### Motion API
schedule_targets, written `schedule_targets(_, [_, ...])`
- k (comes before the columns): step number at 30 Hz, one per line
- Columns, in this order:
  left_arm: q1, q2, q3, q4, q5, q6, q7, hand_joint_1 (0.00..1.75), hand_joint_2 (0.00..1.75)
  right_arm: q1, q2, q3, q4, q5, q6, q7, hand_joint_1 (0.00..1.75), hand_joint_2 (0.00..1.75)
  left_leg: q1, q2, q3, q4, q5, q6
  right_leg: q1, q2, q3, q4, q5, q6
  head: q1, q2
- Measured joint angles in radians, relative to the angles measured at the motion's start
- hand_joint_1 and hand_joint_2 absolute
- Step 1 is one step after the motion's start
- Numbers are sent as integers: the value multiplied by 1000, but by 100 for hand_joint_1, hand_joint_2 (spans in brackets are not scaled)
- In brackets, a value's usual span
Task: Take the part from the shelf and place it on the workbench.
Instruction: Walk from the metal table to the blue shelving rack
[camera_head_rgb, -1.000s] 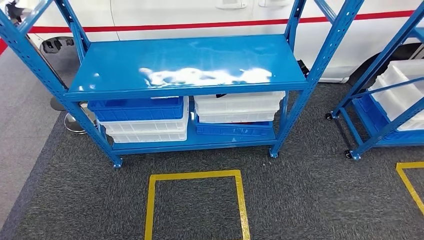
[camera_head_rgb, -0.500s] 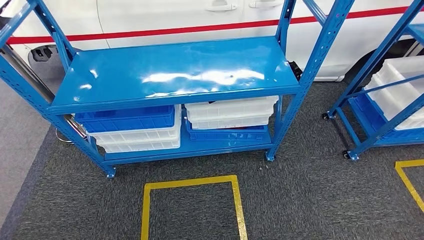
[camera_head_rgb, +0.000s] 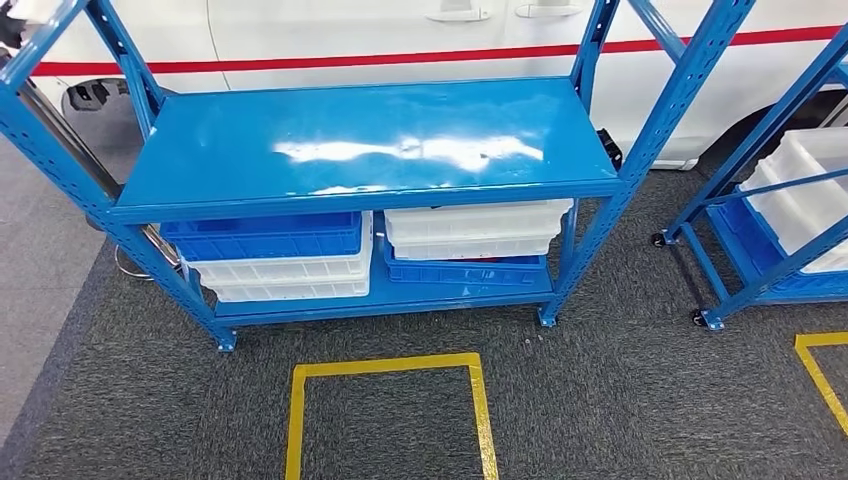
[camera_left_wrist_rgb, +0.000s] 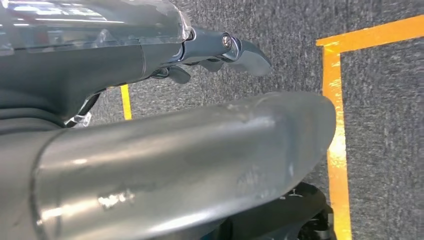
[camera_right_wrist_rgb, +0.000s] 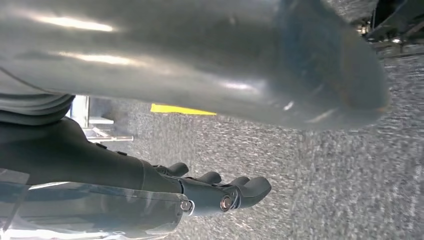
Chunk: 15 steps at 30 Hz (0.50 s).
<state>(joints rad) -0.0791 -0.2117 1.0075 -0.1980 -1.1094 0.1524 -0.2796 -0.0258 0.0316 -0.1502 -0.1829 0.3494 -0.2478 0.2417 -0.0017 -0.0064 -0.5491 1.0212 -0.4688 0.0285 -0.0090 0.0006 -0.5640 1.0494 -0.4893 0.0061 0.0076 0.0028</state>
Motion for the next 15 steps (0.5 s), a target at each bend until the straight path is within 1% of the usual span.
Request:
schedule_targets(1, [0, 0, 0, 0, 1, 0, 0, 0, 0, 0, 0, 0, 0, 1, 1, 0, 0, 0, -1, 0, 0, 0, -2, -5, 3, 1, 7, -21, 4, -4, -1, 0])
schedule_targets(2, [-1, 0, 0, 0, 2, 0, 0, 0, 0, -1, 0, 0, 0, 1, 1, -1, 0, 0, -3, 0, 1, 0, -3, -10, 5, 2, 8, -24, 3, -8, -1, 0])
schedule_targets(4, [-1, 0, 0, 0, 3, 0, 0, 0, 0, -1, 1, 1, 0, 2, 0, -6, 0, 87, -2, 0, -1, 6, -9, -21, 0, 1, 10, -30, 7, -17, -1, 0])
schedule_targets(5, [-1, 0, 0, 0, 3, 1, 0, 0, 0, -1, 2, 1, 0, 2, -1, -13, 0, 131, -1, 1, -7, 24, -23, -28, -3, 0, 12, -33, 9, -23, -3, 0])
schedule_targets(6, [-1, 0, 1, 0, 4, 1, 0, 0, 0, -1, 3, 1, 0, 1, -3, -25, 0, 175, 1, 1, -23, 62, -48, -34, -6, -2, 13, -36, 11, -28, -4, 0])
schedule_targets(7, [0, 0, 2, 0, 6, 1, 0, 0, 0, 1, 4, 1, 0, -1, -5, -44, 0, 175, 4, 1, -48, 118, -81, -39, -6, -4, 13, -37, 11, -31, -6, 0])
schedule_targets(8, [1, 0, 4, 0, 9, 1, 0, 0, 0, 2, 4, 0, 0, -4, -6, -70, 0, 175, 7, 1, -79, 188, -116, -44, -5, -5, 12, -36, 10, -33, -7, 0])
schedule_targets(9, [1, 0, 6, 0, 12, 1, -1, 0, 0, 3, 4, 0, 0, -8, -6, -100, 0, 175, 10, 1, -108, 249, -140, -48, -5, -6, 12, -36, 10, -33, -7, 0])
schedule_targets(10, [2, 0, 10, 0, 15, 1, -2, 0, 44, 4, 4, -1, 0, -12, -8, -133, 0, 175, 12, 2, -123, 283, -145, -51, -5, -6, 12, -35, 10, -33, -7, 0])
schedule_targets(11, [3, 0, 14, 0, 17, 2, -2, 0, 87, 4, 4, -2, 0, -15, -11, -164, 0, 175, 14, 2, -121, 278, -130, -53, -5, -5, 12, -34, 9, -33, -7, 0])
schedule_targets(12, [4, 0, 16, 0, 18, 4, -2, 0, 131, 4, 5, -3, 0, -18, -16, -189, 0, 175, 16, 2, -98, 231, -97, -54, -6, -4, 14, -32, 7, -31, -8, 0])
schedule_targets(13, [4, 0, 18, 0, 18, 6, -2, 0, 175, 4, 5, -5, 0, -21, -22, -211, 0, 175, 17, 3, -63, 156, -59, -53, -7, -3, 16, -31, 5, -28, -8, 0])
schedule_targets(14, [4, 0, 19, 0, 18, 8, -2, 0, 175, 4, 6, -8, 0, -23, -26, -228, 0, 175, 16, 3, -30, 87, -32, -50, -6, -3, 18, -28, 2, -23, -8, 0])
schedule_targets(15, [3, 0, 19, 0, 17, 9, -2, 0, 175, 4, 7, -10, 0, -24, -29, -242, 0, 175, 15, 3, -7, 37, -17, -45, -5, -3, 18, -26, 0, -18, -7, 0])
